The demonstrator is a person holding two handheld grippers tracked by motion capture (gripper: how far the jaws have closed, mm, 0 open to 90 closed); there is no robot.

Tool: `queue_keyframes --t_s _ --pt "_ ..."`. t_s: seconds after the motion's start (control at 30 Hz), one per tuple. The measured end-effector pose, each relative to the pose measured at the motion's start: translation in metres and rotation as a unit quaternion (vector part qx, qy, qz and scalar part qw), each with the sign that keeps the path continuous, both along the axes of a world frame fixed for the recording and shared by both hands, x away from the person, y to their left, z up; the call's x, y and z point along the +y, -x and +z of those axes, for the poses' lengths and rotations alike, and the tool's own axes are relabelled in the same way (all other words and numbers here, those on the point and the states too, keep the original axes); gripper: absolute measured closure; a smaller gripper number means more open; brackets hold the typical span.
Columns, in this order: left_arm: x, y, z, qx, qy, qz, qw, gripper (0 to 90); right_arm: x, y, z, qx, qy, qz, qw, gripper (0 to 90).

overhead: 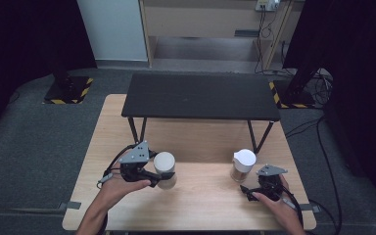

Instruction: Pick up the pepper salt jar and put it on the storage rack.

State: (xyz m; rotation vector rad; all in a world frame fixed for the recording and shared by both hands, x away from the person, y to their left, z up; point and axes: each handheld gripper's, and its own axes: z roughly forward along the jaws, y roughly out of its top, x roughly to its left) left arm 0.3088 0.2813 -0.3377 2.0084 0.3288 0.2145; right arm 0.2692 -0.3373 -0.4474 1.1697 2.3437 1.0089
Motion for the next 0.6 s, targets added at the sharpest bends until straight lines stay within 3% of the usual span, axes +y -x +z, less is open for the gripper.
queue_keyframes --t_s 0.33,0.47,0.6 --pt "-0.004 -0.019 0.033 -0.005 0.007 -0.002 1.0000 32.7 0.000 0.000 0.000 0.000 0.000 0.000 1.0000 1.4" --pt "-0.008 -0.024 0.051 -0.006 -0.009 -0.002 0.9999 32.7 0.000 0.000 0.000 0.000 0.000 0.000 1.0000 1.4" --pt "-0.010 -0.030 0.068 -0.008 -0.011 -0.001 0.9999 32.7 0.000 0.000 0.000 0.000 0.000 0.000 1.0000 1.4"
